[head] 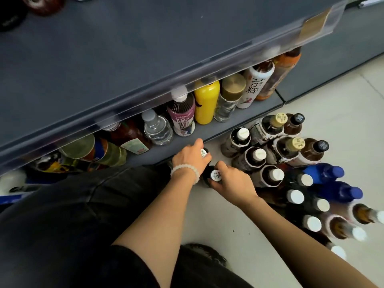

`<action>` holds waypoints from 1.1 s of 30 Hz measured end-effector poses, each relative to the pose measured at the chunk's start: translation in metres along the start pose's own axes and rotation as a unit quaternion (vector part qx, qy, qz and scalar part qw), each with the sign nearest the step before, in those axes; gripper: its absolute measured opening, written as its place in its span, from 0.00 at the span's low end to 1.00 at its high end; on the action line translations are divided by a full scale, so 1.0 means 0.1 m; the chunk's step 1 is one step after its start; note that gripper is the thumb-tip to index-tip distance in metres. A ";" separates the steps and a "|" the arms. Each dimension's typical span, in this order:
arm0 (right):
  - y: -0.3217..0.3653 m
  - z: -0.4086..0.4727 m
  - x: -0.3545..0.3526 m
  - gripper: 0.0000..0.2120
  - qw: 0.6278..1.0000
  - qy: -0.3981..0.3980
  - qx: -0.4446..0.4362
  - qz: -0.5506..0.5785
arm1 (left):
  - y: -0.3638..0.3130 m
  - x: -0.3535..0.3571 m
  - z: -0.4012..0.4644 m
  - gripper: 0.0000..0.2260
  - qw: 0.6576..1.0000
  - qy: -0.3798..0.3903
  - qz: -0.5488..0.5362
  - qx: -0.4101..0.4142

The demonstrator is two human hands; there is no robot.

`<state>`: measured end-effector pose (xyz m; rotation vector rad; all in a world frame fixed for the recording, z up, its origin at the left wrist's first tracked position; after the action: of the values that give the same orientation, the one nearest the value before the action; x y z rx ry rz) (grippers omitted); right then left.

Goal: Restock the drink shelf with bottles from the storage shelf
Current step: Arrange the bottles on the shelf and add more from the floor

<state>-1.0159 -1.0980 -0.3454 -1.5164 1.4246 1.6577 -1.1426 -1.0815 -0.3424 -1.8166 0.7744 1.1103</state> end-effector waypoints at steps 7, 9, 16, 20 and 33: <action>-0.04 -0.15 -0.43 0.17 0.999 -0.041 0.013 -0.009 | 0.08 -0.45 -0.21 0.08 0.999 -0.027 -0.021 -0.036; 0.03 -0.18 -0.60 0.17 0.998 -0.059 0.002 -0.014 | 0.04 -0.64 -0.31 0.08 0.998 -0.048 -0.029 -0.024; 0.24 -0.33 -1.42 0.19 0.987 -0.162 -0.019 0.008 | -0.04 -1.53 -0.81 0.09 0.980 -0.175 -0.096 -0.005; 0.60 -0.31 -1.99 0.18 0.978 -0.193 -0.067 0.031 | -0.01 -2.17 -1.07 0.05 0.952 -0.253 -0.171 0.008; 2.39 0.09 -3.84 0.14 0.933 -0.276 -0.181 0.147 | 0.22 -4.42 -1.52 0.04 0.902 -0.377 -0.197 0.075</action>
<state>-1.1210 -1.0625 0.0928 -0.8952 1.1076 2.3958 -1.2856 -1.1949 0.0883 -1.1792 0.0220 1.2933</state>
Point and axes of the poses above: each hand's wrist, its own z-axis towards the middle knuckle, its own x-axis out of the palm, y = z × x, the point moved 7 cm from there along z, towards the middle knuckle, and after that the axes turned 14 degrees about -y, right-handed, at the moved point
